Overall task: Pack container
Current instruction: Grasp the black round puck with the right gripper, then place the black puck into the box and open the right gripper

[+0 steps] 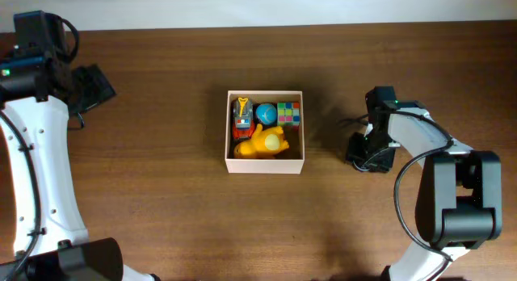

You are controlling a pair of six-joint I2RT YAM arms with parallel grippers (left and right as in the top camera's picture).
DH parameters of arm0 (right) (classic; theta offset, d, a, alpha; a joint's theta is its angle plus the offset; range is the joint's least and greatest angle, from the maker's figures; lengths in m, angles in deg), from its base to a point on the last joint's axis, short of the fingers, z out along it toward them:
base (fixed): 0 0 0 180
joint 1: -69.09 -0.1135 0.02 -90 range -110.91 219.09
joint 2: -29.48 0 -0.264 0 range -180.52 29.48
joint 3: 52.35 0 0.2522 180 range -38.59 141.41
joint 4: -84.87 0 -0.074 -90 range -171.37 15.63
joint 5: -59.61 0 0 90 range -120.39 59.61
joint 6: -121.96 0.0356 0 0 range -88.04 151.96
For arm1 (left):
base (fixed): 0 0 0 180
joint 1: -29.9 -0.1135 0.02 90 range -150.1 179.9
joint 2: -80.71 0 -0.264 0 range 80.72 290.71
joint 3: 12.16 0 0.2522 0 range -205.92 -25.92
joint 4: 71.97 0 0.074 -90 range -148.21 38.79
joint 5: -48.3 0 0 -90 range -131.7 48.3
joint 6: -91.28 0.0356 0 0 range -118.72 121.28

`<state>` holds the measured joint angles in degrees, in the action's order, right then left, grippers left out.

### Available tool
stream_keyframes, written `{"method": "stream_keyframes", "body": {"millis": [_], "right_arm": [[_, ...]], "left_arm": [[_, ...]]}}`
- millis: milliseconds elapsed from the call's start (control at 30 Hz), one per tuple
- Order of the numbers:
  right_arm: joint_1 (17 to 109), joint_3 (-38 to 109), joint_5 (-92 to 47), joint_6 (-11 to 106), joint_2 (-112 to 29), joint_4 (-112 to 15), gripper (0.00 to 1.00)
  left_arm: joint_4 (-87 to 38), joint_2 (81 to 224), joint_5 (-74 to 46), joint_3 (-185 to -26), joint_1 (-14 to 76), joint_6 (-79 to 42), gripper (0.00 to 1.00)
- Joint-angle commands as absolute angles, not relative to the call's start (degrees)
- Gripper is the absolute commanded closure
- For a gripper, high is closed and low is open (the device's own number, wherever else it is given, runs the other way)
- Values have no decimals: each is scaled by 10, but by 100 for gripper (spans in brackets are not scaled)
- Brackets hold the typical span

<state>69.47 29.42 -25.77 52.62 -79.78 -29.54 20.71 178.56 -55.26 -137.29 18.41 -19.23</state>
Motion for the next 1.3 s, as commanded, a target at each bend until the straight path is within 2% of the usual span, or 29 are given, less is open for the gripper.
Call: {"method": "stream_keyframes", "body": {"millis": [0, 133, 300, 333, 533, 733, 967, 1267], "right_arm": [[695, 291, -270, 524, -800, -311, 40], [695, 291, -272, 524, -800, -317, 42], [695, 291, -272, 524, -800, -318, 59], [695, 292, -276, 523, -800, -317, 60], [695, 343, -303, 499, -784, -258, 59], [675, 479, -299, 493, -714, -150, 59], [573, 601, -291, 494, -643, -105, 58], [402, 575, -291, 494, -676, -185, 59]], "left_arm": [[207, 1786, -555, -1373, 181, -183, 1], [207, 1786, -555, -1373, 181, -183, 1], [207, 1786, -555, -1373, 181, -183, 1], [207, 1786, -555, -1373, 181, -183, 1], [207, 1786, -555, -1373, 181, -183, 1], [207, 1786, -555, -1373, 181, -183, 1], [207, 1786, -555, -1373, 181, -183, 1], [207, 1786, -555, -1373, 181, -183, 1]]}}
